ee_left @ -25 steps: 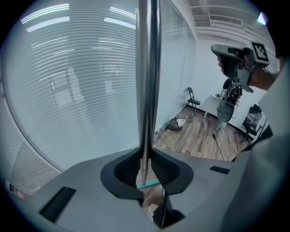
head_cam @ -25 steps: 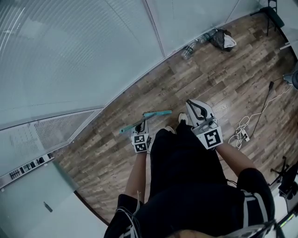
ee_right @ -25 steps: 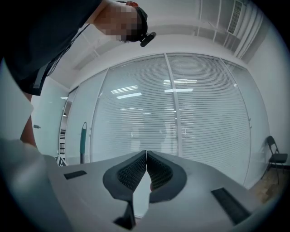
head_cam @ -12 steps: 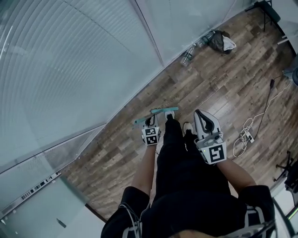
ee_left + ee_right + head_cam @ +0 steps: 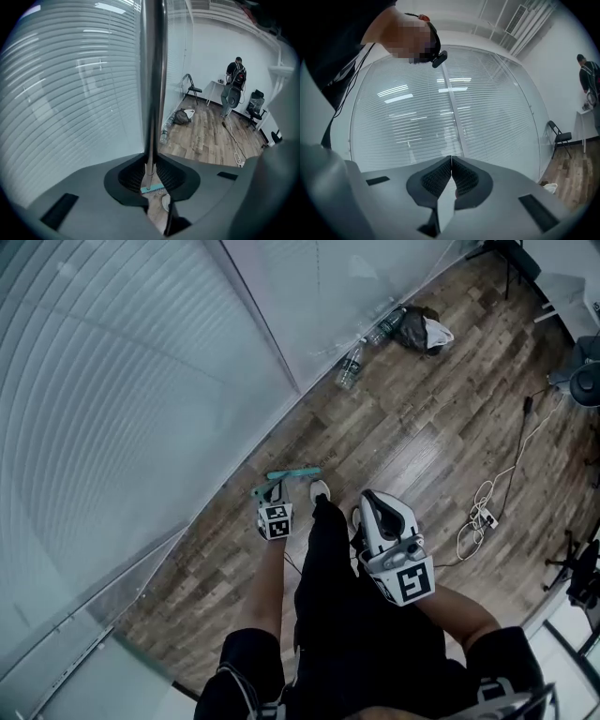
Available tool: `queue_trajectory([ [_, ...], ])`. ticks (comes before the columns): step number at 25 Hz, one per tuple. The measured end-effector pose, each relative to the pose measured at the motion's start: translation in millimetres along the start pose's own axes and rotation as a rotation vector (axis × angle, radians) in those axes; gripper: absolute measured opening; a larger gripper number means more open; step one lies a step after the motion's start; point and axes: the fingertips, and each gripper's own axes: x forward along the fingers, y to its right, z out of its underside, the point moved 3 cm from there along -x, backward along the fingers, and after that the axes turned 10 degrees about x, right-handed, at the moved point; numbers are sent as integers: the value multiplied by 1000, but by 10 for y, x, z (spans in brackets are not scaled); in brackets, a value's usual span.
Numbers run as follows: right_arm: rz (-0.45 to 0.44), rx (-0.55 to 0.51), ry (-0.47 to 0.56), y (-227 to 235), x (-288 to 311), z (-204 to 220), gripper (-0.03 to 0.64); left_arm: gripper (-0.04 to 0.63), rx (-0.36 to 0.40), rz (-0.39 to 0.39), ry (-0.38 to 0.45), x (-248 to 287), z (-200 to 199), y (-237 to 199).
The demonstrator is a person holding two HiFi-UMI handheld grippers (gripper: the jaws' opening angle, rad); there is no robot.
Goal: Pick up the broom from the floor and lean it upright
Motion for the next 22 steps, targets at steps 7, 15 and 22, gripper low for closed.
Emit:
queue_trajectory([
  [7,7,-29,8,536,235,676,18,84,43,61,-4,942,197,-94],
  [15,68,-50,-5,1021,324,1257,18,84,-76,60,1,1618,339,-81],
  [22,79,-55,-41,1048,197,1396,18,84,-188,28,18,2038,142,-275],
])
